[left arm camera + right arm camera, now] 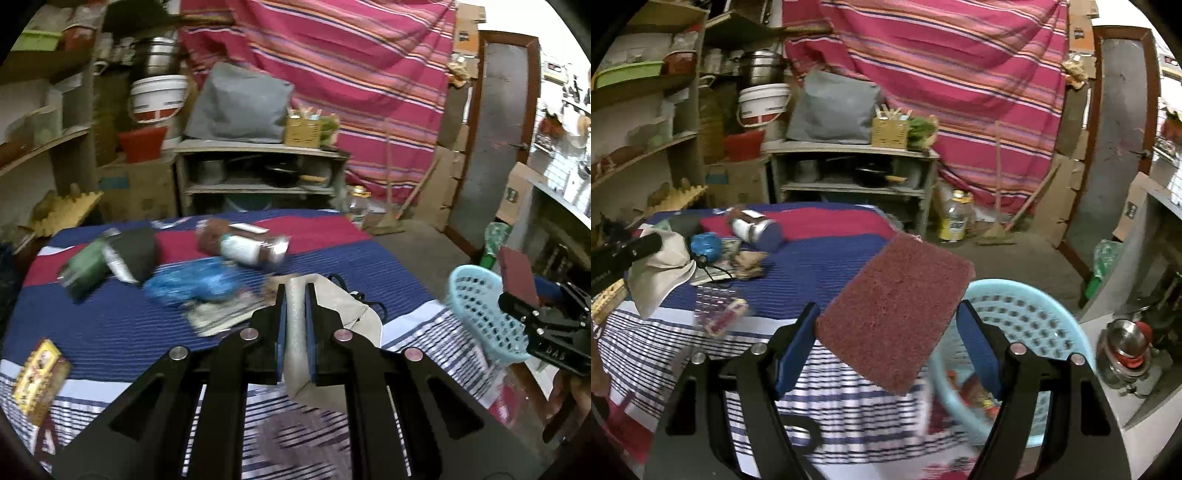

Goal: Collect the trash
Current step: 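Carry both items over the light blue basket and open both tools to drop them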

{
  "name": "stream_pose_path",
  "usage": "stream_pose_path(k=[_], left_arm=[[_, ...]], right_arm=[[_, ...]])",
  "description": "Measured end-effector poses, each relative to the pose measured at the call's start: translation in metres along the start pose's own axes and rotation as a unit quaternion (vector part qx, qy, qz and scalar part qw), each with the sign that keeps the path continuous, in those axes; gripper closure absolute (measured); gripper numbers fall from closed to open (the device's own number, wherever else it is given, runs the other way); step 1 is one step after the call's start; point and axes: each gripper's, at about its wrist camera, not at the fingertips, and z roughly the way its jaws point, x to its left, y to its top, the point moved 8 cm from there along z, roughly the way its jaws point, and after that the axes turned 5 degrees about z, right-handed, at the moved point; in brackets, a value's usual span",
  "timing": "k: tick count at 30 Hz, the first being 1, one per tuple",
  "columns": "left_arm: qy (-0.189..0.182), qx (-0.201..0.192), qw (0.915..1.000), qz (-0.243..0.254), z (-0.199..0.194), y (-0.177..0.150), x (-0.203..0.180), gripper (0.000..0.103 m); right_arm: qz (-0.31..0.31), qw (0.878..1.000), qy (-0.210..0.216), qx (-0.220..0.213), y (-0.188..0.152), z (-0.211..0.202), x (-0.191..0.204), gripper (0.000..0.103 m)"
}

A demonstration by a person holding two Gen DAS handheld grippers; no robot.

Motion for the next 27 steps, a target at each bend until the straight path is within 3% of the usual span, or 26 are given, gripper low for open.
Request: stream_pose_path(k=[14, 27], left_arm=[[-0.082, 0.003, 0.9946, 0.063, 0.054, 0.012, -0.153, 0.095], [-0.124, 0.011, 0.9868, 0.103, 0.092, 0.013, -0.243, 0.094]], right_arm=[[0.064, 0.996, -0.065, 0.003, -0.008, 0.009, -0.13, 0.028], [0.089, 0.992, -0.086, 0.008, -0.015, 0.025, -0.176, 0.028]])
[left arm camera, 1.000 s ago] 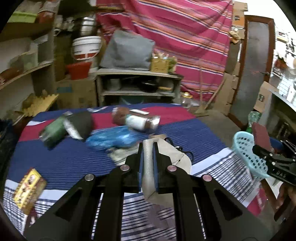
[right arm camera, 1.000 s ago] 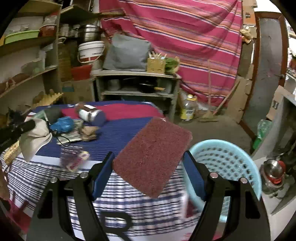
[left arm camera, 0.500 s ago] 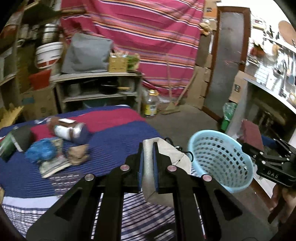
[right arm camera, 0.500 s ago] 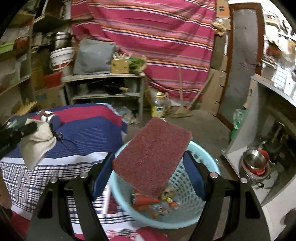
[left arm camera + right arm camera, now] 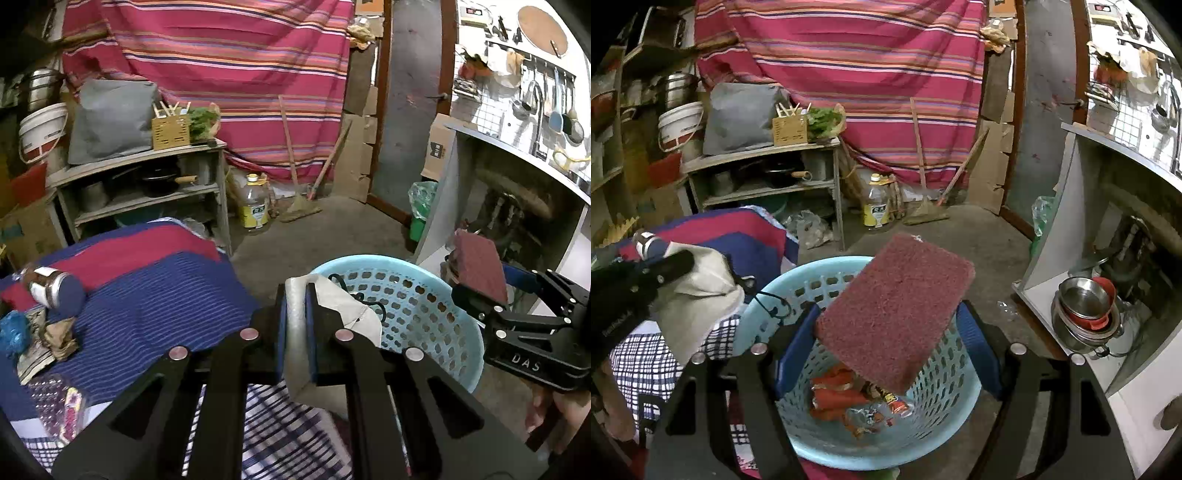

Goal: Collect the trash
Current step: 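Carry both items over the light blue basket and open both tools to drop them, then return the left tool to the table and grasp the blue plastic bag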

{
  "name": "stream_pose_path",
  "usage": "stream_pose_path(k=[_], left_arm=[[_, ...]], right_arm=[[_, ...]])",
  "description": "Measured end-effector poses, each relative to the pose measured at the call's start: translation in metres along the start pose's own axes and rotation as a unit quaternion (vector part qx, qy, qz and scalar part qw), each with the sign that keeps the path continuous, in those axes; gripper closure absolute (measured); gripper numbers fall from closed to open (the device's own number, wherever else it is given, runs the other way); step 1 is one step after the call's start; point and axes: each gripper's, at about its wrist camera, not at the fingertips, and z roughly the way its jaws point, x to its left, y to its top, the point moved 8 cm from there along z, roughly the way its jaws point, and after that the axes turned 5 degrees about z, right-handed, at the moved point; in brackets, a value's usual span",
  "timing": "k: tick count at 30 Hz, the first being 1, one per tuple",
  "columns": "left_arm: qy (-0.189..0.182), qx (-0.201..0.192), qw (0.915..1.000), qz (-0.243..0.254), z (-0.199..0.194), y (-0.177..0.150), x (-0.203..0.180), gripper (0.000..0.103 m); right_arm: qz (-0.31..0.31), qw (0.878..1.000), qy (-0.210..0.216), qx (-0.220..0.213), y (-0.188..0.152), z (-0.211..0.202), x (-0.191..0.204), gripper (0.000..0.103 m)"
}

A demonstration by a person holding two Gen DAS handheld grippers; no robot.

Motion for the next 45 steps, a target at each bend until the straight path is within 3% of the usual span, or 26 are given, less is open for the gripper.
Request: stream_pose_path(k=[4, 9, 14, 18, 28, 32, 36, 45], left_arm=[[-0.015, 0.002, 0.9999, 0.007, 0.012, 0.008, -0.014, 0.089], [-0.005, -0.013, 0.9999, 0.008, 0.013, 0.019, -0.017, 0.046], [0.027, -0.022, 0.9994, -0.002, 0.005, 0.018, 0.004, 0.023], [0.054, -0.02, 0.9981, -0.022, -0.003, 0.013, 0.035, 0.014], [0.117, -0.017, 0.9926, -0.028, -0.034, 0.002, 0.092, 0.007], [0.137, -0.016, 0.9897, -0.037, -0.051, -0.006, 0.118, 0.006], [0.152, -0.013, 0.9871, -0.05, -0.066, -0.015, 0.141, 0.006], [0.197, -0.001, 0.9773, -0.079, -0.107, -0.052, 0.205, 0.006]], right_arm=[[0.006, 1.0, -0.003, -0.001, 0.001, 0.004, -0.008, 0.028], [0.009, 1.0, -0.005, 0.004, -0.004, 0.008, -0.012, 0.028], [0.005, 1.0, -0.009, 0.007, -0.009, 0.01, -0.011, 0.028], [0.008, 1.0, -0.004, 0.008, -0.011, 0.013, -0.003, 0.028], [0.015, 1.0, 0.002, 0.004, -0.001, 0.03, 0.015, 0.026], [0.02, 1.0, -0.01, 0.001, 0.004, 0.032, 0.016, 0.014], [0.022, 1.0, -0.016, 0.007, 0.004, 0.03, 0.023, 0.014], [0.021, 1.0, 0.014, 0.008, -0.016, 0.017, 0.073, 0.013]])
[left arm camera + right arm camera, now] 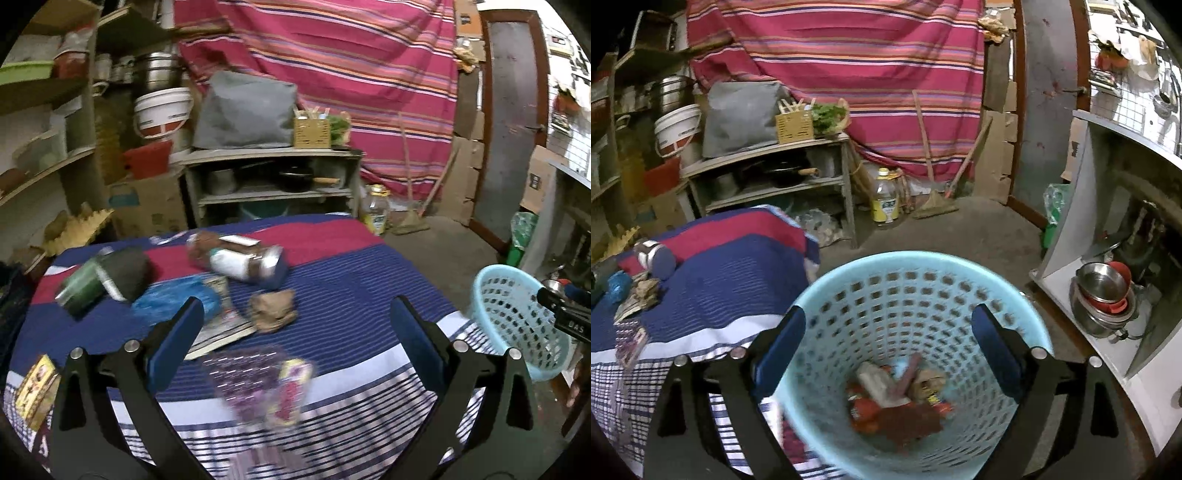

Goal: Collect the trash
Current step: 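Return the left tool to the table and grasp the blue plastic bag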

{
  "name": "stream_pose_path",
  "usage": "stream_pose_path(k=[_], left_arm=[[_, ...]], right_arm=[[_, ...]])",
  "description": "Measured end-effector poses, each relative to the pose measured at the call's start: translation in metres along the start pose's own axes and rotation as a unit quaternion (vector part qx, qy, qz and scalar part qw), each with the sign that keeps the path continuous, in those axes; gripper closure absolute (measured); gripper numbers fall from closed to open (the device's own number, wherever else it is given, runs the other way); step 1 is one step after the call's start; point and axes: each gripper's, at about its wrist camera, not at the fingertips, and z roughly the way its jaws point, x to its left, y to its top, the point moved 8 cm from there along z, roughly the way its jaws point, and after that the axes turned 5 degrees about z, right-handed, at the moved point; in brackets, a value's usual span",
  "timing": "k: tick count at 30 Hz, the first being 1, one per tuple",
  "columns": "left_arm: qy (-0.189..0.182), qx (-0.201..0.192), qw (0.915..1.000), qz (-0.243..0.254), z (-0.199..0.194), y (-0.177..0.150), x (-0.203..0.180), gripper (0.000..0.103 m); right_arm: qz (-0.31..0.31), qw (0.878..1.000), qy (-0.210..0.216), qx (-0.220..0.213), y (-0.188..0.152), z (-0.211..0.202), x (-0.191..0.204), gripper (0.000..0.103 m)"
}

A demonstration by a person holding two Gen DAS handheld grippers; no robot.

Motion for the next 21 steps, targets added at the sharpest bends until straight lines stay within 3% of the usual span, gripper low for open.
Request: stream_pose_path(k=[6, 13, 21], left_arm=[[0.034, 0.011, 0.9993, -0.015, -0.008, -0.023, 0.055, 0.006], [0.051, 0.043, 0.9971, -0.037, 0.012, -0.048, 0.112, 0.006], [0.047, 0.059, 0.9969, -0.024, 0.051, -0.05, 0.135, 0.006]], right_arm=[[-0.015, 0.999, 0.028, -0.005, -0.013, -0.011, 0.054, 0.013], [-0.063, 0.997, 0.051, -0.002, -0.035, -0.015, 0.12, 0.013], [-0.065, 0.995, 0.075, 0.018, -0.043, 0.002, 0.166, 0.013]])
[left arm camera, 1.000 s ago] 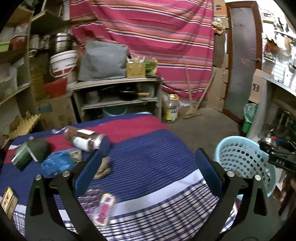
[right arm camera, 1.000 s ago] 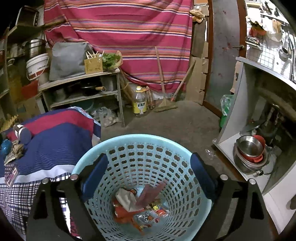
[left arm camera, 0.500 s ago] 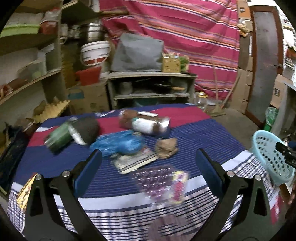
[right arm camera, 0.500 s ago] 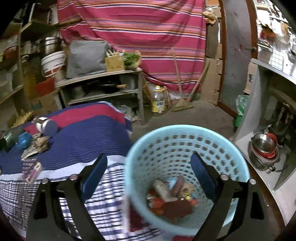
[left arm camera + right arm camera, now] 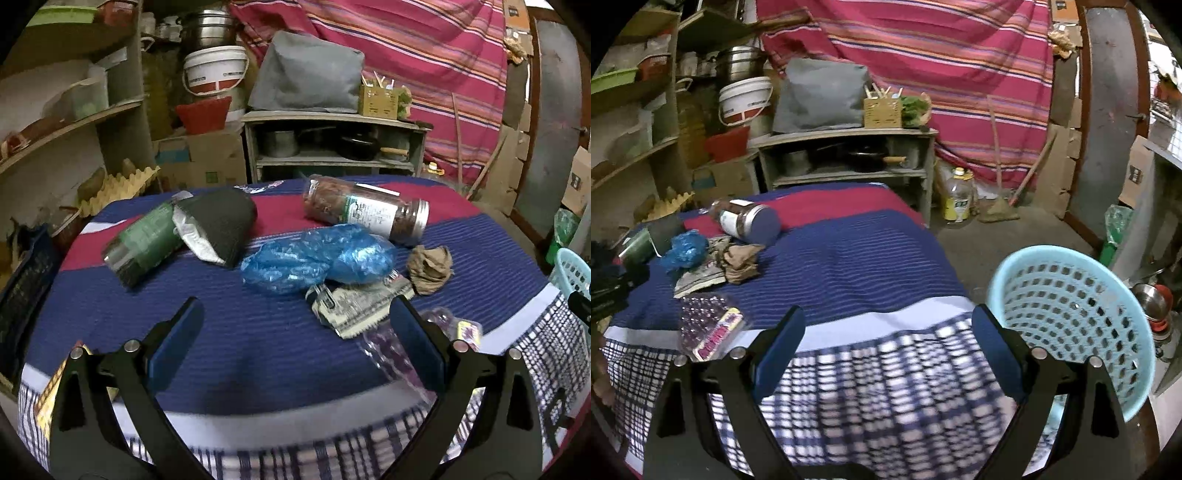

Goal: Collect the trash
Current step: 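Return the left tool to the table and grasp the blue plastic bag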

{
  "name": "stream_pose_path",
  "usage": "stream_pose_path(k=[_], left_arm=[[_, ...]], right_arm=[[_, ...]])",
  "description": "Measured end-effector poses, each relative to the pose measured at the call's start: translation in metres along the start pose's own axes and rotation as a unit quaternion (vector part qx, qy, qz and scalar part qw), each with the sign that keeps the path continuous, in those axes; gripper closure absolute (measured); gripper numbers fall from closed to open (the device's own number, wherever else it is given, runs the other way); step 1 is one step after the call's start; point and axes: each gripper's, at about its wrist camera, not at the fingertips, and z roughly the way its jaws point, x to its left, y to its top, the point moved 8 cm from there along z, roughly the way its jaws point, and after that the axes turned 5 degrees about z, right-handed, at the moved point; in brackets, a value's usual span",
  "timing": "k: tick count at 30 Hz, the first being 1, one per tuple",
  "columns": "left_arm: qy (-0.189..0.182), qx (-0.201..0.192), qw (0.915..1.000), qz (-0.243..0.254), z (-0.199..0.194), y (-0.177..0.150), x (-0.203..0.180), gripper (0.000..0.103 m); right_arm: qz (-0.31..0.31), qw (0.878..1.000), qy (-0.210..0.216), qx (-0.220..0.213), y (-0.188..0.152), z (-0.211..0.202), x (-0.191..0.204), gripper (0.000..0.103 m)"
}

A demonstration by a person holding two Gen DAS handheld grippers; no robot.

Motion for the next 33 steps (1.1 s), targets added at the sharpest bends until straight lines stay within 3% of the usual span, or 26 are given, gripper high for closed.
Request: stream_pose_path(k=[10, 13, 15, 18, 23, 33], left_arm=[[-0.04, 0.021, 0.9984, 0.034, 0.051, 0.02, -0.023, 0.007], [-0.065, 0.036, 0.9966, 0.035, 0.064, 0.021, -0.03, 0.023], [-0.073, 0.044, 0.9956, 0.039, 0.069, 0.021, -0.032, 0.047], [-0.085, 0.041, 0.9948, 0.038, 0.066, 0.019, -0.033, 0.072], [-0.063, 0.012, 0.9973, 0.034, 0.039, 0.023, -0.014, 0.078], [-0.016, -0.032, 0.9992, -0.016, -0.03, 0.021, 0.058, 0.078]], right_arm=[[-0.027, 0.999, 0.0, 0.023, 0.001, 0.03, 0.034, 0.013], [-0.035, 0.999, -0.002, 0.025, 0.001, 0.033, 0.039, 0.013], [-0.04, 0.999, -0.003, 0.027, 0.002, 0.035, 0.043, 0.013], [-0.044, 0.999, -0.002, 0.027, 0.004, 0.036, 0.05, 0.013], [-0.055, 0.998, 0.007, 0.025, 0.009, 0.037, 0.07, 0.013], [-0.079, 0.996, 0.031, 0.029, 0.018, 0.055, 0.126, 0.013]])
